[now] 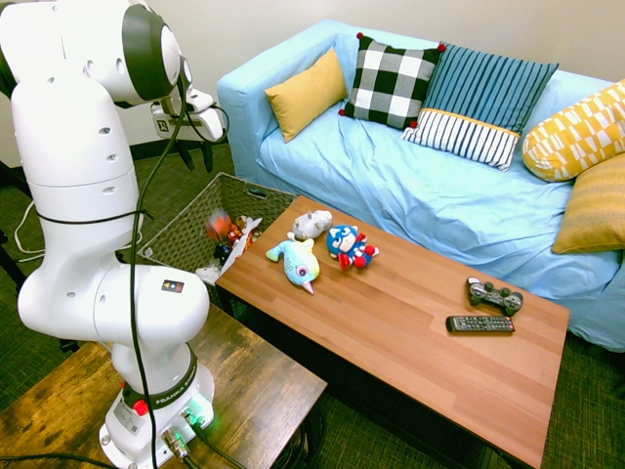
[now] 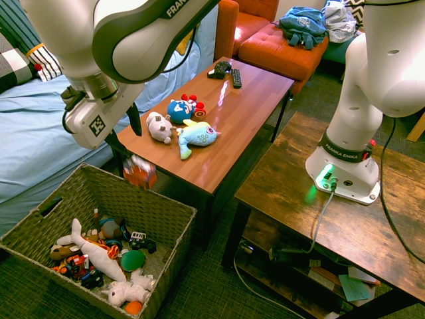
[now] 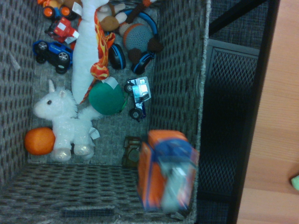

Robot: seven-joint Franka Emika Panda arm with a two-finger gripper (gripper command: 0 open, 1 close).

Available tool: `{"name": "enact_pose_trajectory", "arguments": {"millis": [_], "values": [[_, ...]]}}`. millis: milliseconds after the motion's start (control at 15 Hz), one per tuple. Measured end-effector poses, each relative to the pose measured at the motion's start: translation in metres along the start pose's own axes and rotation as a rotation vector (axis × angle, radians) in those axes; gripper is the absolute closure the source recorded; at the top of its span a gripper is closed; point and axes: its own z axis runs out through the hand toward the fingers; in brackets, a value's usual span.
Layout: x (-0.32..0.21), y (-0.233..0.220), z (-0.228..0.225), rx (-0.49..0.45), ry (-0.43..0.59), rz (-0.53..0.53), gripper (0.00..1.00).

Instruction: Put the toy car in the basket

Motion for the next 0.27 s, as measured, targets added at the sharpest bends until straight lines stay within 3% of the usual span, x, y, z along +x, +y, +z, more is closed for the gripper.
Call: {"name": "enact_pose_trajectory", "arguments": {"millis": [133,267], "values": [[0.014,0.016,-0.002,0.003,0.004,0.015,0.00],[0.066,0.061,0.000,0.012,0.009,0.082,0.00]]}}
